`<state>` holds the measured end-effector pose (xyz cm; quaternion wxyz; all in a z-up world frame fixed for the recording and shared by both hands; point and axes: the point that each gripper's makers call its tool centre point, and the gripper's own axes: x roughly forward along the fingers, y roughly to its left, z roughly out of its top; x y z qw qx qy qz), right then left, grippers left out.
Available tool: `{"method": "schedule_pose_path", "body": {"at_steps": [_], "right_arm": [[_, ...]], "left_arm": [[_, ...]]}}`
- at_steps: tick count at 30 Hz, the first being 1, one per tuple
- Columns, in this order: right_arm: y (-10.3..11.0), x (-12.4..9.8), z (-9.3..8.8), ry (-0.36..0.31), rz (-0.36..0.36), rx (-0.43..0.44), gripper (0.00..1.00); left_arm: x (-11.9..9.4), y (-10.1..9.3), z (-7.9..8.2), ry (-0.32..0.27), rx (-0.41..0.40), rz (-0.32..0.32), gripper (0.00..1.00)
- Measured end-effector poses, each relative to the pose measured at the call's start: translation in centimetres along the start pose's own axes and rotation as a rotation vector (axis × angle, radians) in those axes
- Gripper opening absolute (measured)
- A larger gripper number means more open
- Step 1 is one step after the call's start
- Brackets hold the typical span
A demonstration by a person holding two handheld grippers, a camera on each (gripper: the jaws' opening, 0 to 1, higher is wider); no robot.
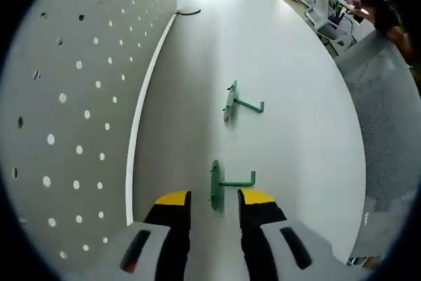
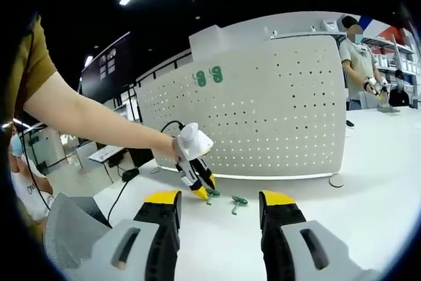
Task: Insert the hook assembly into the mounting plate slot until the hook locks in place.
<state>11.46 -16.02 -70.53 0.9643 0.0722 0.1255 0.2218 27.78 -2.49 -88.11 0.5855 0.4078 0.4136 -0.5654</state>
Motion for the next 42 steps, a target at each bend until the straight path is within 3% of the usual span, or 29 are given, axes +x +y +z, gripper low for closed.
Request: {"method": "schedule_pose_path", "body": {"at_steps": [17, 20, 42], "right_arm": [[-0.15, 0.06, 0.01, -0.003, -0.006, -0.001, 0.44], [-0.16, 0.05, -0.01, -0.002, -0.007, -0.001, 0.44], [-0.26, -0.03, 0.12, -0.010, -0.011, -0.003, 0.43]], "left_arm": [[0.12, 0.11, 0.07, 0.045, 0.065, 0.018, 0.13], [-0.03, 0.42, -0.11, 0.084, 0.141, 0.051, 0.11], [0.15, 0.13, -0.27, 0.096, 0.083, 0.035, 0.03]]}}
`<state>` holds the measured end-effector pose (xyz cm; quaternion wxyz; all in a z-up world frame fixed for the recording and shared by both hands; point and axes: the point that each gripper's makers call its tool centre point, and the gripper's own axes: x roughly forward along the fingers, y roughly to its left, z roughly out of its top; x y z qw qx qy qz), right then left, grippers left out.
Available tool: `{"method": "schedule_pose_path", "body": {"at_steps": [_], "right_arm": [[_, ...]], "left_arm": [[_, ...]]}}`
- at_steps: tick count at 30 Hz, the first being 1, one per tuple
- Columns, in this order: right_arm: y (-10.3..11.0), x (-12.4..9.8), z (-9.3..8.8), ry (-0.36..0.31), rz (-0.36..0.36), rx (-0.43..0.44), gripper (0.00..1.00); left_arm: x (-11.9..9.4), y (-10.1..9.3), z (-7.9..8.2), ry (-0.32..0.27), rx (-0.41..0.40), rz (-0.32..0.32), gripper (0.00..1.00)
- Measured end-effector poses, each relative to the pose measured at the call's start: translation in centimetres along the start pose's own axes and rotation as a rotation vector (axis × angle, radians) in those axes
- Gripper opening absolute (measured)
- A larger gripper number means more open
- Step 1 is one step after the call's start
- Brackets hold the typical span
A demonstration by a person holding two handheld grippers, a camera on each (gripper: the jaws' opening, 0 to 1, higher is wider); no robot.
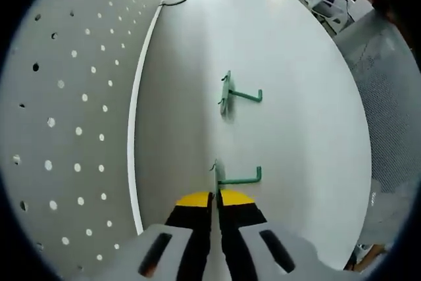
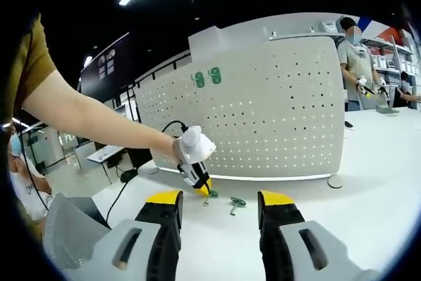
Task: Insert the hook assembly into the mounting plate slot until the hook locks in place.
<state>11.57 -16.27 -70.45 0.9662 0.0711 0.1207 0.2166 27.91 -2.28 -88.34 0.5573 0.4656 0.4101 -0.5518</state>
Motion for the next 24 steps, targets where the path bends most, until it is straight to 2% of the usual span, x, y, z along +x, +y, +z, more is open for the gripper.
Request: {"method": "schedule_pose_path", "body": {"at_steps": [5, 11, 18, 24], "right_arm": [[0.1, -0.1, 0.3, -0.010, 0.001, 0.002, 0.43], [0.5, -0.3, 0.6, -0.015, 0.013, -0.003, 0.42], [1.8, -0.5, 1.3, -0.031, 0.044, -0.017, 0.42], [2.8, -0.8, 2.5, -0.047, 0.082, -0.049, 0.41]], "left_arm": [[-0.1, -0.4, 0.1, -0.014, 0.011, 0.037, 0.02], [-1.2, -2.2, 0.3, -0.045, 0.006, 0.049, 0.02], [-4.0, -3.1, 0.7, -0.122, -0.039, 0.117, 0.03], [-6.4, -4.2, 1.0, -0.161, -0.065, 0.171, 0.03]]}}
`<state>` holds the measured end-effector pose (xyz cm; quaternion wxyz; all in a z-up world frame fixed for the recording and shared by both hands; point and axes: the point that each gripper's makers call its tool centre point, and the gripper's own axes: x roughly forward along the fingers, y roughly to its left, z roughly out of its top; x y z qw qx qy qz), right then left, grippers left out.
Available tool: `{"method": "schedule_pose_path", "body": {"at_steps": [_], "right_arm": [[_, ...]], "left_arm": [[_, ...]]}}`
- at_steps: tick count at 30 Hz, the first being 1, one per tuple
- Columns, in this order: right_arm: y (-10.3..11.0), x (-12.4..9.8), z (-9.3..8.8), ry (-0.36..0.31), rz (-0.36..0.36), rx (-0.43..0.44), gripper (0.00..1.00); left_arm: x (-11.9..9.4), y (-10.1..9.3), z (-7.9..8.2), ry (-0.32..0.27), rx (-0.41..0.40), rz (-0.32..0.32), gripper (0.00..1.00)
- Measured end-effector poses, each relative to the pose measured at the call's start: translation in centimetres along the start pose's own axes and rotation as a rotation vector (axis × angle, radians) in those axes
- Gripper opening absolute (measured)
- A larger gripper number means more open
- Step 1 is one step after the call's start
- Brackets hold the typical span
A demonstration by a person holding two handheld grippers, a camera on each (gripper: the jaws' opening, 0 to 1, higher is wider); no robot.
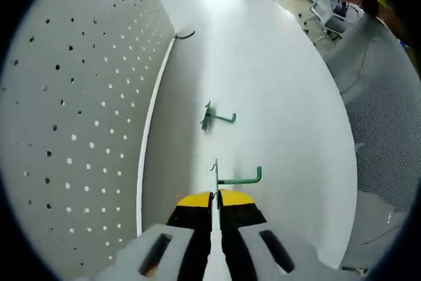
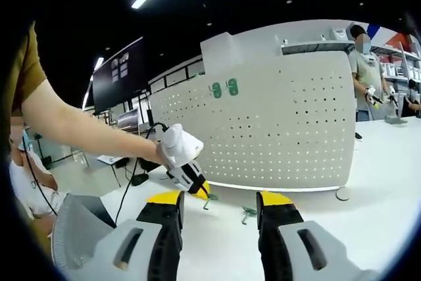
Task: Insert the hook assembly into the mounting plate slot until the hook locks in place.
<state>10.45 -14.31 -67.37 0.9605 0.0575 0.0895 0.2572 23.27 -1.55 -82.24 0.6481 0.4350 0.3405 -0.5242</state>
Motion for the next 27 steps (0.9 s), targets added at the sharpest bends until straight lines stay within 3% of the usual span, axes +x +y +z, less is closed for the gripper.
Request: {"method": "schedule_pose_path", "body": {"at_steps": [7, 12, 19, 27], "right_arm": [[0.3, -0.2, 1.6, -0.015, 0.027, -0.038, 0.41], [0.1, -0.3, 2.7, -0.029, 0.034, -0.060, 0.40], [1.1, 0.6, 3.2, -0.043, 0.062, -0.078, 0.39], [2.9, 1.8, 2.7, -0.032, 0.112, -0.085, 0.37]], "left_arm": [[-2.8, -0.9, 2.3, -0.113, -0.043, 0.068, 0.02], [-4.5, -1.6, 3.1, -0.166, -0.067, 0.106, 0.02], [-6.8, -2.1, 3.6, -0.238, -0.106, 0.176, 0.02], [-9.1, -2.6, 4.7, -0.364, -0.194, 0.252, 0.02]]}}
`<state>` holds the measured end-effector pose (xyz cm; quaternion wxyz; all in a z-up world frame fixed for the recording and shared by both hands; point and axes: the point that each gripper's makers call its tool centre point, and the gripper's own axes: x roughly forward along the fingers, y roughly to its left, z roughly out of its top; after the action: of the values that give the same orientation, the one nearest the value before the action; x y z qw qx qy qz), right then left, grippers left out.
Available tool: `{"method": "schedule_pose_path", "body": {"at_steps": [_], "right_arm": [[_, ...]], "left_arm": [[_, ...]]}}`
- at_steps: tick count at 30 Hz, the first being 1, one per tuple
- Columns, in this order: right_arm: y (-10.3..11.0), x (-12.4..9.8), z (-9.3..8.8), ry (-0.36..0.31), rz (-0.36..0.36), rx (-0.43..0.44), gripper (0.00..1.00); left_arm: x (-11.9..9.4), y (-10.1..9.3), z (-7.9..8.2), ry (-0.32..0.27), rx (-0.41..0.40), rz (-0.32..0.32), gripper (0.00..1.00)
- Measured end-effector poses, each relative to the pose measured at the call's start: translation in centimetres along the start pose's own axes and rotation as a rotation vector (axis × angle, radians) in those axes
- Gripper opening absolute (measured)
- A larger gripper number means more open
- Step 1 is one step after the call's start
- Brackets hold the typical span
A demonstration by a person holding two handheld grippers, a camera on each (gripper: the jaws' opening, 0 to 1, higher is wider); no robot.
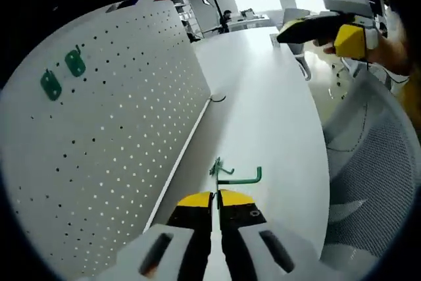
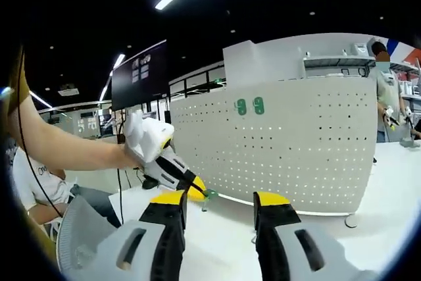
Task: Insert the hook assembly into the mounting plate slot until the hook locks in place.
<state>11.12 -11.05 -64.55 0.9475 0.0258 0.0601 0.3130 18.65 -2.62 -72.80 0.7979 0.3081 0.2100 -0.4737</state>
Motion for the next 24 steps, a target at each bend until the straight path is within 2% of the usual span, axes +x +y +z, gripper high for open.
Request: {"method": "schedule_pose_path", "body": {"at_steps": [8, 13, 20, 24], "right_arm": [[0.9, 0.6, -0.2, 0.007, 0.016, -0.002, 0.37], [1.8, 1.0, 0.7, -0.020, 0.033, -0.017, 0.35], [2.5, 1.3, 1.0, -0.015, 0.040, -0.032, 0.34], [2.9, 1.4, 1.3, -0.023, 0.043, -0.036, 0.34]], "left_arm": [[-1.5, -0.2, 0.8, -0.068, -0.049, 0.050, 0.02], [-2.7, -0.3, 2.3, -0.141, -0.064, 0.092, 0.02], [-3.7, -0.4, 3.1, -0.194, -0.077, 0.132, 0.02], [-4.5, -0.4, 4.0, -0.249, -0.114, 0.156, 0.02]]}}
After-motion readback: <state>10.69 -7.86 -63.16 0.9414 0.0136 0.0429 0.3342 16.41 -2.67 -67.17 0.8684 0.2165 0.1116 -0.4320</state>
